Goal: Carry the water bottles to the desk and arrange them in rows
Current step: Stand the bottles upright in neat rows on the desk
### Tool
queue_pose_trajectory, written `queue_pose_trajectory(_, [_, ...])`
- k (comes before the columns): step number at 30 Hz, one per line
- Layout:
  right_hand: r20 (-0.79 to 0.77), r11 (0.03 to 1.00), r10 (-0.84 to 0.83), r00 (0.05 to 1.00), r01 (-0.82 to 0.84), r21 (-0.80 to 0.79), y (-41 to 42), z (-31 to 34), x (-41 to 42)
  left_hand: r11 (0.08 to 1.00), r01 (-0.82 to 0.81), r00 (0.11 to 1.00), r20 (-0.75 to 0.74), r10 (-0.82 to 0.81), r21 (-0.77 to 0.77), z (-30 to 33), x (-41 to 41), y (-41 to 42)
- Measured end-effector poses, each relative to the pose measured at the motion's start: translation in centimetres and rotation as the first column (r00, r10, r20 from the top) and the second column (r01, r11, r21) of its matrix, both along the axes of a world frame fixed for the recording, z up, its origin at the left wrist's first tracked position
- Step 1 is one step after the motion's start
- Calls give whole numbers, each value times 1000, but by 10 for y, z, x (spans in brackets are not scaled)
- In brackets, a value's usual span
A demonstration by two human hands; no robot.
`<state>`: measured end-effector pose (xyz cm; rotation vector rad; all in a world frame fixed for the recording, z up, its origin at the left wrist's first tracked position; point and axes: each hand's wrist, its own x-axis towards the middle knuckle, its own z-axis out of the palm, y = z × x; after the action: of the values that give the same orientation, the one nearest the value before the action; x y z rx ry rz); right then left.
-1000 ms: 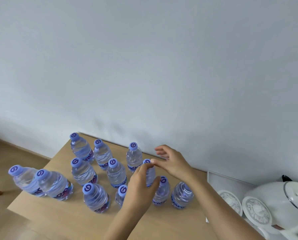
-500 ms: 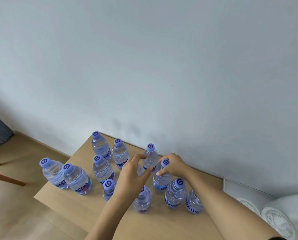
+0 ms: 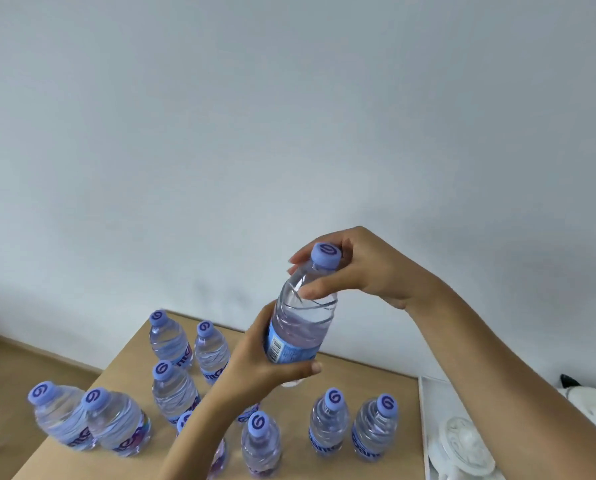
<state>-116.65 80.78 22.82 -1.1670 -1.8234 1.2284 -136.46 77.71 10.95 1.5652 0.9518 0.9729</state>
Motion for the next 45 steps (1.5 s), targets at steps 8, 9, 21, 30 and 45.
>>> queue_pose_trajectory(8, [-199,993,-2,980,26,118,-4,85,-9,964,-206,966,193,173,169,82,26,-2])
queue_pose_trajectory(9, [-237,993,-18,971,46,111,-6,87,-14,952,-251,952,222,211,173,89,31,-4])
queue_pose_trajectory(21, [-467,933,-232,853,331,141,-21,90,-38,960,-230,957,215,194,158,126,45,-18])
queue_pose_trajectory(30, [-528,981,-74,846,158,114,-15,124,-21,993,112,967,227,-116,31,155,36,-5])
queue_pose_trajectory(45, [-451,901,-158,878,315,297,-17,168,-12,968,-130,933,358,45,216,205,66,2])
